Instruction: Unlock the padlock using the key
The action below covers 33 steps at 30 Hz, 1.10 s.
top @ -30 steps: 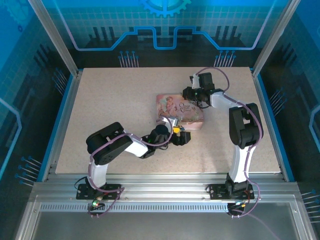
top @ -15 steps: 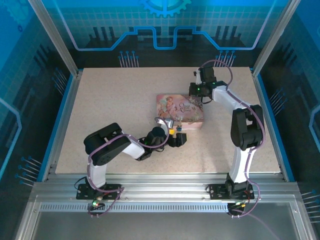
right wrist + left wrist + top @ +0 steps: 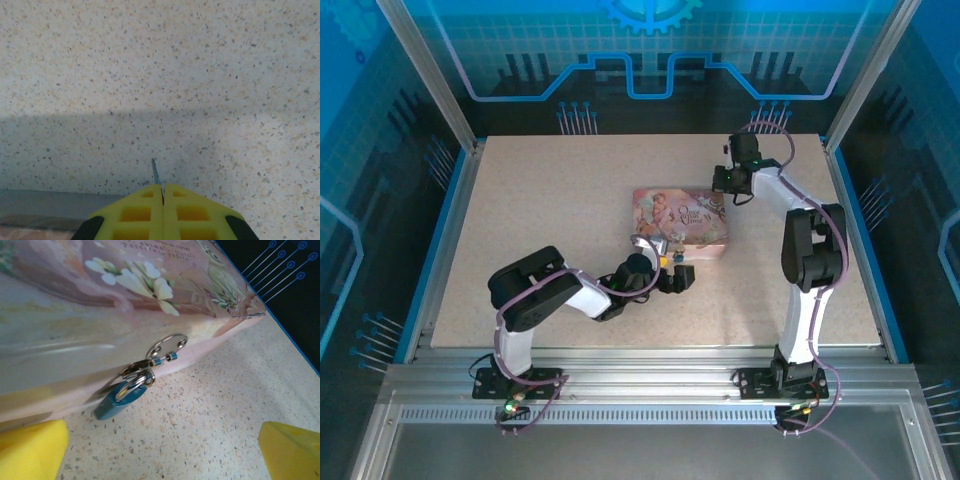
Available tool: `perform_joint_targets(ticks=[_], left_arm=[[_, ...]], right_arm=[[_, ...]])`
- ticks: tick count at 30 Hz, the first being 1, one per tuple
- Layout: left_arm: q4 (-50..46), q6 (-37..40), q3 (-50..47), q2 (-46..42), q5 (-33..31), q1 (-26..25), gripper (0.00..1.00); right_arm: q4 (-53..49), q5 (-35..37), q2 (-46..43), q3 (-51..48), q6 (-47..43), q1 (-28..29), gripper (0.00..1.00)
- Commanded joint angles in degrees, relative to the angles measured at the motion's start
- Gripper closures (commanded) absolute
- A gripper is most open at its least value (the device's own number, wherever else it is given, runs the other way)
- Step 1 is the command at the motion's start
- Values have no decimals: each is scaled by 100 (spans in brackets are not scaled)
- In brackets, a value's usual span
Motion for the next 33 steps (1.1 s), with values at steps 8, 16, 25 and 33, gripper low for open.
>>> perform_joint_targets(ticks=[8,16,25,33], left_arm=[[-374,437,661,258,-798,-260,1],[128,322,729,409,5,-218,1],[1049,-183,466,490,645,42,8],[1291,-491,383,493,951,153,17]], right_arm=[[284,-218,69,-408,46,265,100],[589,-406,26,-858,173,354,100],[770,-418,-236,-1159,204,478,100],[859,-418,-327,-1308,246,496,100]])
